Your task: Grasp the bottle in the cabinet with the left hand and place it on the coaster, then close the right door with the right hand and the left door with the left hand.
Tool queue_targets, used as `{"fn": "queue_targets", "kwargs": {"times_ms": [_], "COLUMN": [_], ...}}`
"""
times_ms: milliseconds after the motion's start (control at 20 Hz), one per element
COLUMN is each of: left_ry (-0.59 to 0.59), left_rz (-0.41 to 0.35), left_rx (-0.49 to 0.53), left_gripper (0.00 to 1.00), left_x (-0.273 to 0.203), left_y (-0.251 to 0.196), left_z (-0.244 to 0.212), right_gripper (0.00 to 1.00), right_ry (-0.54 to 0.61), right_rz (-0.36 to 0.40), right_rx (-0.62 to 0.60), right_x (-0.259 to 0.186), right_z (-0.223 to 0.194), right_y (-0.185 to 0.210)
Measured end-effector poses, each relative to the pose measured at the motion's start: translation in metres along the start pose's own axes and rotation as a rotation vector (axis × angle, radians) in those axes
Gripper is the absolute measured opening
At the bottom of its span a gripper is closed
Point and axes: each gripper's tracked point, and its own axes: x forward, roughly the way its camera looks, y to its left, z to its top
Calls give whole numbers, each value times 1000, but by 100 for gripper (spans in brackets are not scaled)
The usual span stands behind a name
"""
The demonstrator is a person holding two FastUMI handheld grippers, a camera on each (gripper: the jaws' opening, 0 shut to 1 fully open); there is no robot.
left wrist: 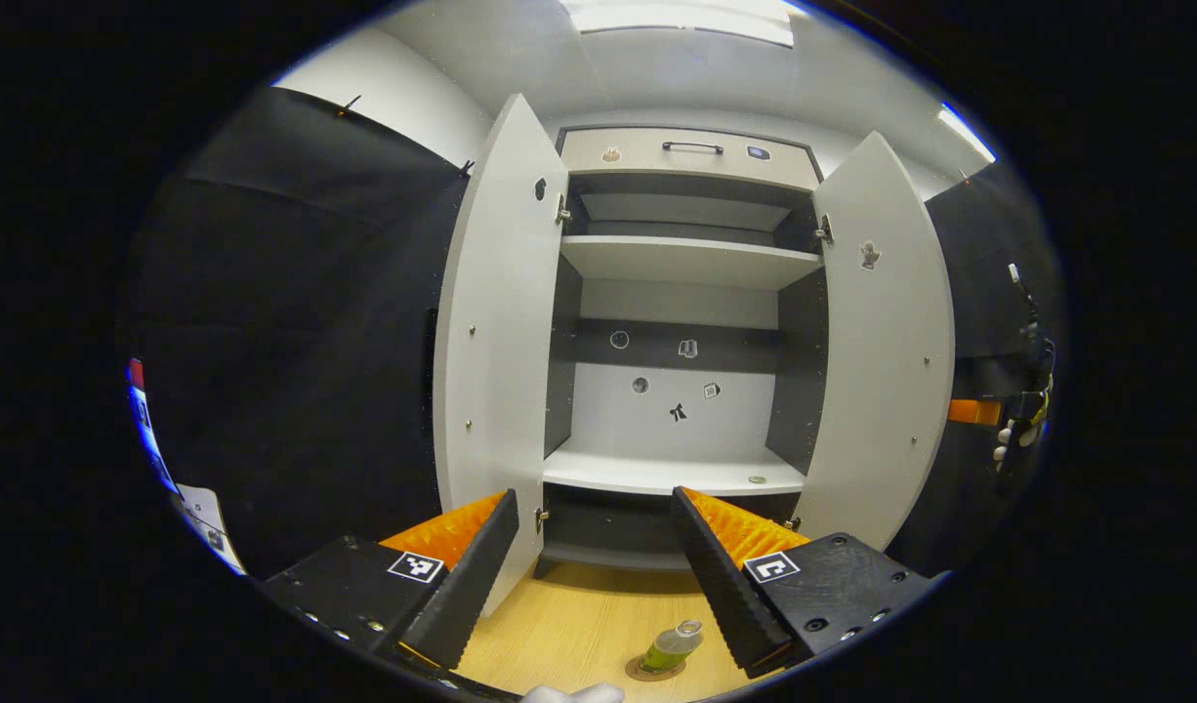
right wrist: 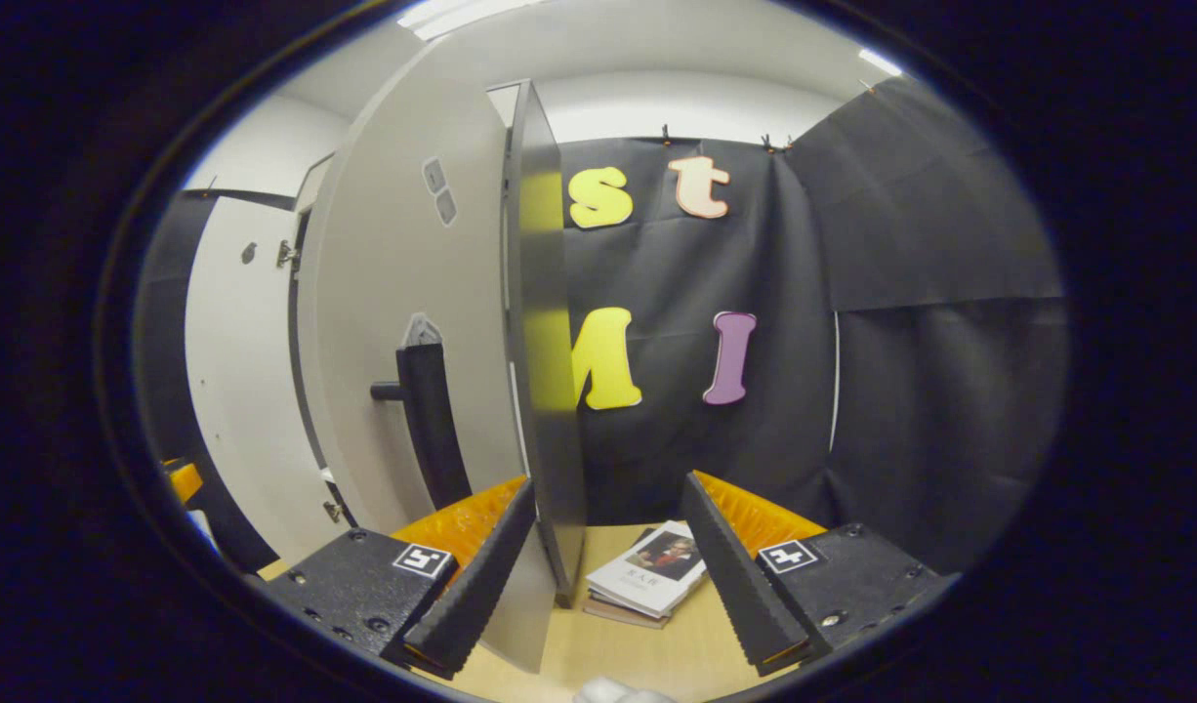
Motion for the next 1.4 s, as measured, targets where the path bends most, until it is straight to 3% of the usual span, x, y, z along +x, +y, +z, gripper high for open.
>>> {"fn": "queue_targets", "kwargs": {"times_ms": [100,200,300,400,600,650,700,900,950,1000,1050,1400], "left_ry": [2,-8,-9,-8,-4,-5,-8,-4,1,2,3,8], "left_rz": [10,-2,-13,-27,-45,-53,-61,-82,-83,-83,-86,-96], "left_rx": [13,15,15,5,26,31,34,39,40,38,34,24], "left_gripper": [92,95,99,95,96,96,96,96,96,96,96,96], "left_x": [-2,-1,0,1,10,11,12,12,12,12,11,10], "left_y": [-4,-7,-6,-3,16,20,24,38,42,45,48,64], "left_z": [-2,0,0,-1,-4,-3,-2,-5,-7,-8,-9,-11], "right_gripper": [99,94,98,98,98,94,98,98,94,98,94,98], "right_ry": [-4,-1,10,10,13,11,11,10,10,12,11,31], "right_rz": [40,25,5,-5,-14,-18,-24,-40,-39,-36,-34,81], "right_rx": [5,-15,-22,-37,-60,-57,-57,-53,-49,-46,-48,-76], "right_x": [6,7,6,7,2,3,4,7,9,11,13,19], "right_z": [3,4,4,5,0,-1,-2,-5,-7,-7,-8,-23], "right_y": [10,9,12,21,53,60,67,94,102,110,119,187]}}
